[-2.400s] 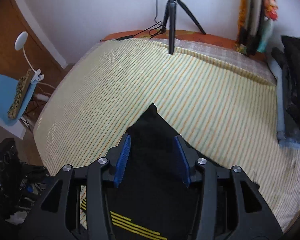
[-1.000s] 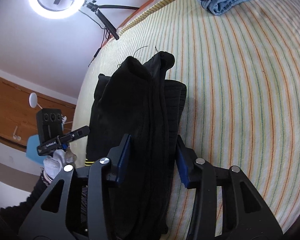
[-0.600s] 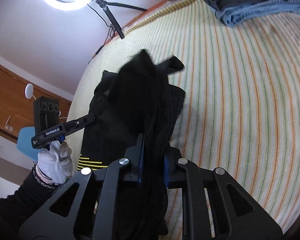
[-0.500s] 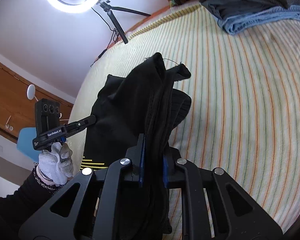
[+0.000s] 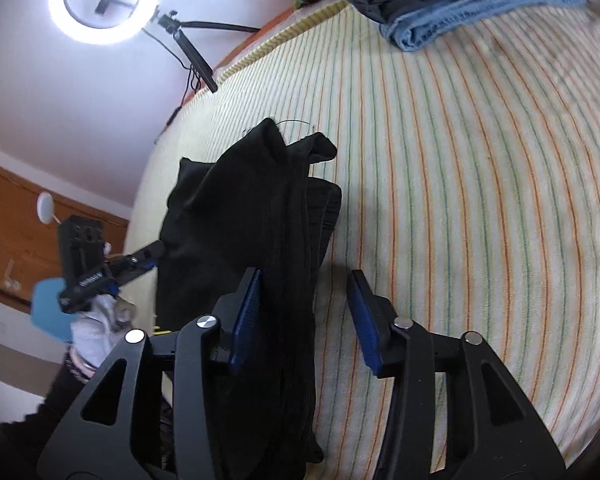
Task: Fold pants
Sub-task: 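Lift the folded shorts with both grippers and carry them to the clothes stack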
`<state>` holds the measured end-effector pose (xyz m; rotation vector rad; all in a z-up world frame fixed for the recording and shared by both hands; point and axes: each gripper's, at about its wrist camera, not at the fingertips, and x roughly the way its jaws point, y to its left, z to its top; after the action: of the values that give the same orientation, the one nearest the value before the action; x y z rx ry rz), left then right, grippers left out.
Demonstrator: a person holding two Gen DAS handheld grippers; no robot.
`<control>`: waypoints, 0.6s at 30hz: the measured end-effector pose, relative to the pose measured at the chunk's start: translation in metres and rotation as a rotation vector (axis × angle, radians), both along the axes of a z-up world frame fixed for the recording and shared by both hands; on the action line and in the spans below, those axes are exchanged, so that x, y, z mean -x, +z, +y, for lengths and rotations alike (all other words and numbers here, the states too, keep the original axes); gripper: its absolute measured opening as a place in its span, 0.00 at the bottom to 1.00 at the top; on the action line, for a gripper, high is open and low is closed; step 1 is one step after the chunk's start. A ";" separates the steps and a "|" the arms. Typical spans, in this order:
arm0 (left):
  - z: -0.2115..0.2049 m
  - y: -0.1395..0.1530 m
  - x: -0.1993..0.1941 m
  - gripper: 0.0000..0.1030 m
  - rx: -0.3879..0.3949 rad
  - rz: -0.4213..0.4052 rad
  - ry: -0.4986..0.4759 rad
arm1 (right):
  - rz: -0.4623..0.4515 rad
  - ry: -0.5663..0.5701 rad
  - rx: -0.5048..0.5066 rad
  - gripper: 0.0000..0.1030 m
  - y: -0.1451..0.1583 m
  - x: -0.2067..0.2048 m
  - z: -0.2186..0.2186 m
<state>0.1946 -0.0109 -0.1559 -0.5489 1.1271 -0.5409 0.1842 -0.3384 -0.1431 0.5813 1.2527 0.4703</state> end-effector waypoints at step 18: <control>-0.008 0.032 0.001 0.05 0.032 -0.125 0.007 | -0.147 0.063 -0.016 0.14 0.023 0.003 0.023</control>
<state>0.1933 -0.0184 -0.1239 -0.5389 0.9990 -0.5806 0.1812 -0.3152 -0.1204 0.5123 1.1305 0.5665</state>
